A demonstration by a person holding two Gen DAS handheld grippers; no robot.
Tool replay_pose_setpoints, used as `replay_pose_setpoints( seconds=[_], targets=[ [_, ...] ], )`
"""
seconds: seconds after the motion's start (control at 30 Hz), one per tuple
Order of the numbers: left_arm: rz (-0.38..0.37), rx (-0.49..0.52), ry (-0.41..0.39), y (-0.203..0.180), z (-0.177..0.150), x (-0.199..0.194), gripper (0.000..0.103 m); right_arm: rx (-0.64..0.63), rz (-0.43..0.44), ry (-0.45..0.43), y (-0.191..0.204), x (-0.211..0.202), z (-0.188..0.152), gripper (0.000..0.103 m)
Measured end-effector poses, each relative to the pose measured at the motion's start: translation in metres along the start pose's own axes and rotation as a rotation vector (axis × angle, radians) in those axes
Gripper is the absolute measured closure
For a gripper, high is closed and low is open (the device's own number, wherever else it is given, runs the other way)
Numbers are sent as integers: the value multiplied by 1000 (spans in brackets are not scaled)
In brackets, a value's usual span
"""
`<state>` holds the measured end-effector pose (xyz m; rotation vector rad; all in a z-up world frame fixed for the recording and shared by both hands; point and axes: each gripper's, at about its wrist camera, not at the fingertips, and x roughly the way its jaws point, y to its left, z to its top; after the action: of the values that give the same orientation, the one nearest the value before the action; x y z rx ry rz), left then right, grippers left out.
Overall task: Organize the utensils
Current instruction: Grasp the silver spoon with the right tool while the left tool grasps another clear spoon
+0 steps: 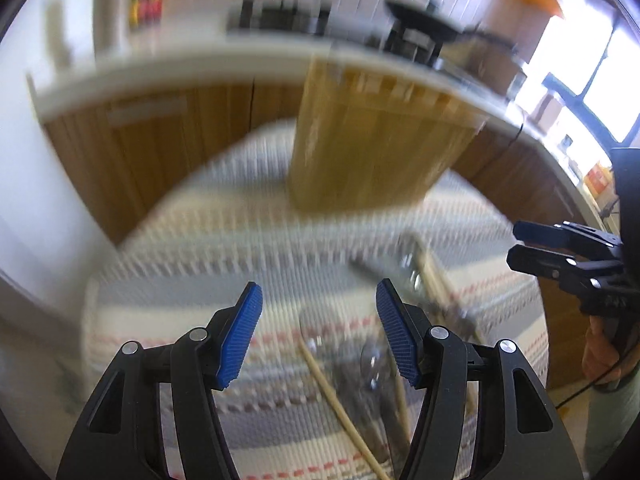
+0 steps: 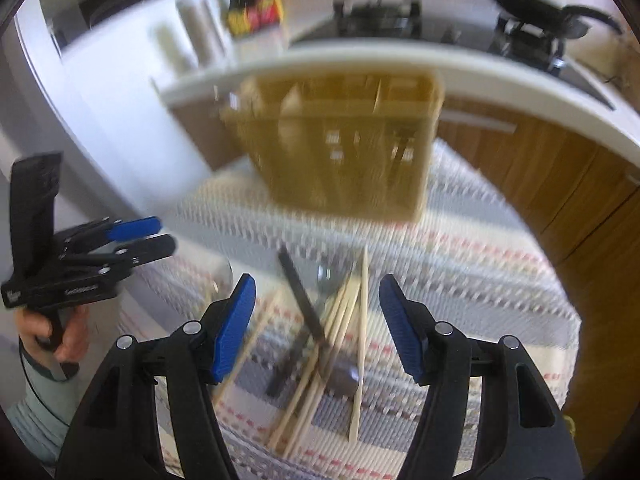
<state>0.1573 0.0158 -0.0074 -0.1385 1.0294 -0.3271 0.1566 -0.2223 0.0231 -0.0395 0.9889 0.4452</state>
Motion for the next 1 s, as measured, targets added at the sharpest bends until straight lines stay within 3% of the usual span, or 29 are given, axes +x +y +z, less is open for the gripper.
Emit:
replay_pose_setpoints(
  seconds=[0.1,0.17,0.33,0.6,0.83,0.93,1.0],
  targets=[
    [-2,-40,82,9,-7,31,45,-26,12,100,5,32,-10,52],
    [10,-47,118,15,-10,44,45,-36,15,148,6,45,-15,63],
    [15,-57,134,22,-8,57,45,-59,23,217,10,66,-18,66],
    [19,-60,137,23,-5,68,45,-116,8,251,23,84,-21,69],
    [84,-4,129,-1,1,85,45,-149,-39,261,38,101,-28,79],
    [119,30,122,-17,0,89,47,-152,-51,266,41,102,-31,93],
    [134,40,121,-26,0,92,47,-157,-49,267,42,101,-33,93]
  ],
)
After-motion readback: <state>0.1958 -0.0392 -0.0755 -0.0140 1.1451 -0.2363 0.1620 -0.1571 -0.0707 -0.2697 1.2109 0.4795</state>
